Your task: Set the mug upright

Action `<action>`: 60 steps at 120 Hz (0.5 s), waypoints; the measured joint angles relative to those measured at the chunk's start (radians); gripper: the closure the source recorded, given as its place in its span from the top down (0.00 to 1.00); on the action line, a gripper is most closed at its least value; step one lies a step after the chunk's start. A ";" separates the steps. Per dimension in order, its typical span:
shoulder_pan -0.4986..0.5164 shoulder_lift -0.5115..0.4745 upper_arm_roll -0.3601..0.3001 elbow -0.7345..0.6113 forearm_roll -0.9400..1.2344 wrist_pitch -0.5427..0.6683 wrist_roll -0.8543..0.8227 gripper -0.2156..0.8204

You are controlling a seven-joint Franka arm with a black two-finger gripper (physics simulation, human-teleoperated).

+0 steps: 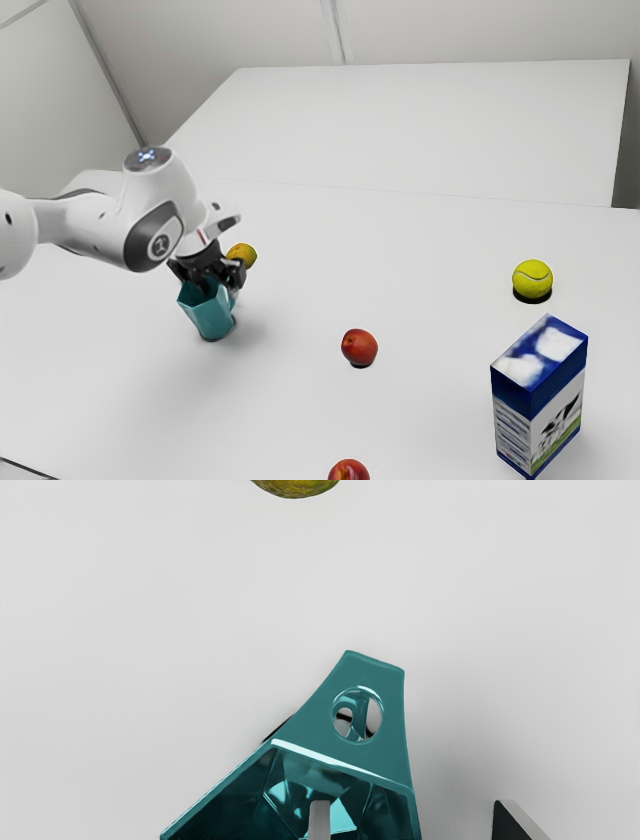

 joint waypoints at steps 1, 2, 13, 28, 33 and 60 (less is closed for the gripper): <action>0.000 -0.002 0.000 0.000 0.000 0.000 0.000 0.49; 0.000 -0.003 0.000 0.000 0.000 0.000 0.000 0.49; 0.000 -0.020 0.000 0.001 0.000 -0.004 0.000 0.51; -0.001 -0.047 -0.002 0.004 -0.001 -0.010 0.000 0.54; -0.003 -0.055 -0.003 0.004 -0.001 -0.013 0.001 0.56; -0.008 -0.075 -0.008 0.055 -0.023 -0.079 0.001 0.68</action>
